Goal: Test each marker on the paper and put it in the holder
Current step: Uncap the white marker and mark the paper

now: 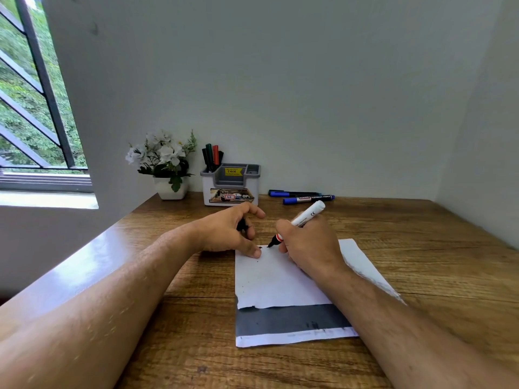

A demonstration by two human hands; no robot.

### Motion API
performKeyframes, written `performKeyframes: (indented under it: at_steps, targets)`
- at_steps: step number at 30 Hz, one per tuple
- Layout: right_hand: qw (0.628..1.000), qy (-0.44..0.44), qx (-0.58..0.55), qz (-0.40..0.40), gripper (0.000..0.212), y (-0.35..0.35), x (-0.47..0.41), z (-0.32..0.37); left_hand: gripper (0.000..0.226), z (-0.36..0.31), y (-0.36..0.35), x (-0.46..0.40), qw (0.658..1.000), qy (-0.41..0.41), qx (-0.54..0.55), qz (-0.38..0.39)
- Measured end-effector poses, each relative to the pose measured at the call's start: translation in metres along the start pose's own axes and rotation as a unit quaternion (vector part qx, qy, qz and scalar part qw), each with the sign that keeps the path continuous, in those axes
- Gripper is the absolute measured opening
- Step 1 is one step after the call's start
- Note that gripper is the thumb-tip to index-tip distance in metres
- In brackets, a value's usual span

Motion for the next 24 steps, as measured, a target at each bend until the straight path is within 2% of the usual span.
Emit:
performKeyframes:
  at_steps: [24]
  targets:
    - [1.000, -0.005, 0.001, 0.002, 0.019, 0.0006, -0.0002, 0.0013, 0.075, 0.0008, 0.0008, -0.0020, 1.000, 0.001, -0.017, -0.007]
Point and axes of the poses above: each hand's wrist, its own x-axis away from the middle knuckle, its own y-axis out of the back of the hand, z = x × y, the point moved 7 cm from there along -x, towards the middle knuckle, and after that the axes turned 9 degrees about y, right-handed, at the moved point
